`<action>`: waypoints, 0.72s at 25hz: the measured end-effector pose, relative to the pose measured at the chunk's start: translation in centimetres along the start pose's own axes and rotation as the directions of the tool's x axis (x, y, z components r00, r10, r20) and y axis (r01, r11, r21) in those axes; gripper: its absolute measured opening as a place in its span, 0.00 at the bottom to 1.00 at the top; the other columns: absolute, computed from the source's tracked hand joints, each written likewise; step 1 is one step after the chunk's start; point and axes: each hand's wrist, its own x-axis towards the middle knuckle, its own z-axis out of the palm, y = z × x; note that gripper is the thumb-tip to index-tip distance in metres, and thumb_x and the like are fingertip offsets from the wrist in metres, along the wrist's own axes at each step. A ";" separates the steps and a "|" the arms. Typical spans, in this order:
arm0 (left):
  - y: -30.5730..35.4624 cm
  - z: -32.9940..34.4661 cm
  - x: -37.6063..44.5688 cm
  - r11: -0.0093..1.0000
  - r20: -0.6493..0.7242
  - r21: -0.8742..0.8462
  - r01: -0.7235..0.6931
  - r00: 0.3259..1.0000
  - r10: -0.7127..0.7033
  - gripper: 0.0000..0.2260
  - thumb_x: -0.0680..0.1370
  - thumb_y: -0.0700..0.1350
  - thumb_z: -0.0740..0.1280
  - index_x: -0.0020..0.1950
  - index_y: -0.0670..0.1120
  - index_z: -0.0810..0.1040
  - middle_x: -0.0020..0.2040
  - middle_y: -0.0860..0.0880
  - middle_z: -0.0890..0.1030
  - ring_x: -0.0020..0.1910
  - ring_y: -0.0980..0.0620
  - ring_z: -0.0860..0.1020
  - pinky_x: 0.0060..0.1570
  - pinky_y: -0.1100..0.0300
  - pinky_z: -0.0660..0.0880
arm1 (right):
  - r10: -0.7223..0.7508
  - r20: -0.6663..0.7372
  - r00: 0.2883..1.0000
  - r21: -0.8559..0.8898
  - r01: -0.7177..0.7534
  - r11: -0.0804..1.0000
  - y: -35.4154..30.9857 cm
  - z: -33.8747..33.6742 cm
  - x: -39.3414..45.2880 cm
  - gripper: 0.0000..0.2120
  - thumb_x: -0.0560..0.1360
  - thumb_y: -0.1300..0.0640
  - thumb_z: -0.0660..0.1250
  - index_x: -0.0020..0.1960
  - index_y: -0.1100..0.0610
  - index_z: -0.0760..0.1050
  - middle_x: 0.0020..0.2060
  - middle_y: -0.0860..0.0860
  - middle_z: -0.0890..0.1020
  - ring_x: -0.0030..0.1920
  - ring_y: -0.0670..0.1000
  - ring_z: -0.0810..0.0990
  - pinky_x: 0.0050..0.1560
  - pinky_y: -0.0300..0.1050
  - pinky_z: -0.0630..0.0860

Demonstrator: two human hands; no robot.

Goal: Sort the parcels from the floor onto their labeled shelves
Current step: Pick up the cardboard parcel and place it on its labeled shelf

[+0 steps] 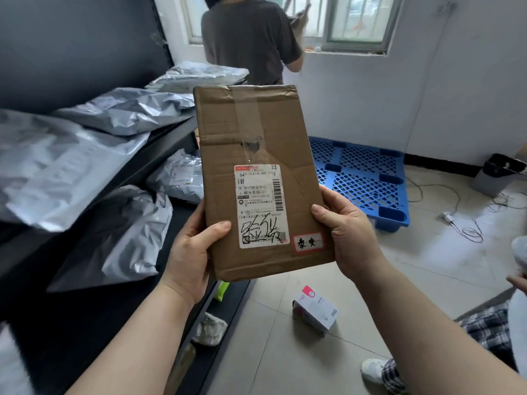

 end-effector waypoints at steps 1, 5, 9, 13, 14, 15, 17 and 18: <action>-0.2 0.2 -1.6 1.000 -0.036 -0.002 -0.019 0.999 0.019 0.23 0.78 0.36 0.65 0.72 0.50 0.75 0.59 0.42 0.85 0.53 0.43 0.85 0.41 0.53 0.83 | 0.009 0.036 0.999 -0.006 -0.009 1.000 0.0 -0.2 -0.6 0.17 0.79 0.67 0.62 0.60 0.49 0.79 0.53 0.52 0.87 0.56 0.60 0.85 0.50 0.55 0.85; -1.6 1.1 -8.7 0.997 -0.183 -0.009 -0.081 0.980 0.078 0.22 0.78 0.36 0.65 0.70 0.52 0.76 0.58 0.44 0.86 0.54 0.44 0.85 0.42 0.53 0.83 | 0.057 0.190 0.980 -0.037 -0.051 0.998 -0.1 -0.8 -4.0 0.18 0.79 0.67 0.63 0.64 0.52 0.78 0.54 0.53 0.87 0.53 0.59 0.86 0.49 0.55 0.85; -2.6 1.2 -15.8 0.991 -0.332 -0.010 -0.137 0.935 0.125 0.23 0.77 0.37 0.67 0.71 0.52 0.76 0.57 0.44 0.86 0.55 0.43 0.85 0.45 0.52 0.83 | 0.118 0.317 0.941 -0.044 -0.109 0.993 0.4 -0.4 -7.8 0.20 0.78 0.69 0.63 0.66 0.54 0.77 0.55 0.55 0.87 0.52 0.58 0.86 0.46 0.52 0.86; -2.8 0.8 -22.6 0.982 -0.447 0.000 -0.187 0.879 0.167 0.24 0.77 0.37 0.67 0.72 0.53 0.75 0.57 0.44 0.86 0.53 0.45 0.86 0.42 0.53 0.83 | 0.166 0.439 0.883 -0.056 -0.157 0.986 0.7 1.1 -11.6 0.20 0.78 0.68 0.63 0.64 0.52 0.79 0.54 0.53 0.87 0.51 0.58 0.87 0.45 0.53 0.85; -2.8 0.6 -24.4 0.979 -0.476 0.007 -0.203 0.861 0.182 0.24 0.77 0.38 0.67 0.71 0.54 0.75 0.57 0.45 0.86 0.53 0.45 0.86 0.41 0.54 0.83 | 0.174 0.472 0.865 -0.068 -0.161 0.985 0.9 1.7 -12.8 0.20 0.77 0.68 0.64 0.64 0.52 0.79 0.54 0.54 0.87 0.51 0.58 0.87 0.46 0.54 0.85; -2.7 0.4 -26.1 0.976 -0.502 0.012 -0.217 0.843 0.193 0.24 0.77 0.38 0.68 0.71 0.54 0.75 0.57 0.45 0.86 0.53 0.45 0.86 0.41 0.54 0.83 | 0.175 0.498 0.849 -0.073 -0.160 0.984 1.0 2.3 -13.8 0.20 0.77 0.68 0.64 0.64 0.52 0.79 0.54 0.54 0.87 0.52 0.58 0.87 0.47 0.55 0.84; -2.7 -0.2 -29.4 0.970 -0.550 0.026 -0.242 0.807 0.216 0.23 0.77 0.38 0.68 0.70 0.54 0.76 0.57 0.45 0.86 0.54 0.44 0.85 0.42 0.53 0.83 | 0.175 0.532 0.829 -0.077 -0.159 0.984 1.4 3.6 -16.1 0.20 0.76 0.68 0.65 0.63 0.53 0.80 0.54 0.55 0.87 0.52 0.58 0.86 0.48 0.54 0.83; -2.7 -0.4 -30.9 0.968 -0.572 0.036 -0.249 0.789 0.224 0.23 0.77 0.38 0.67 0.70 0.54 0.76 0.57 0.45 0.86 0.54 0.43 0.85 0.43 0.52 0.83 | 0.176 0.545 0.820 -0.078 -0.159 0.984 1.6 4.2 -17.2 0.19 0.75 0.69 0.65 0.62 0.54 0.80 0.54 0.55 0.87 0.52 0.58 0.86 0.48 0.54 0.83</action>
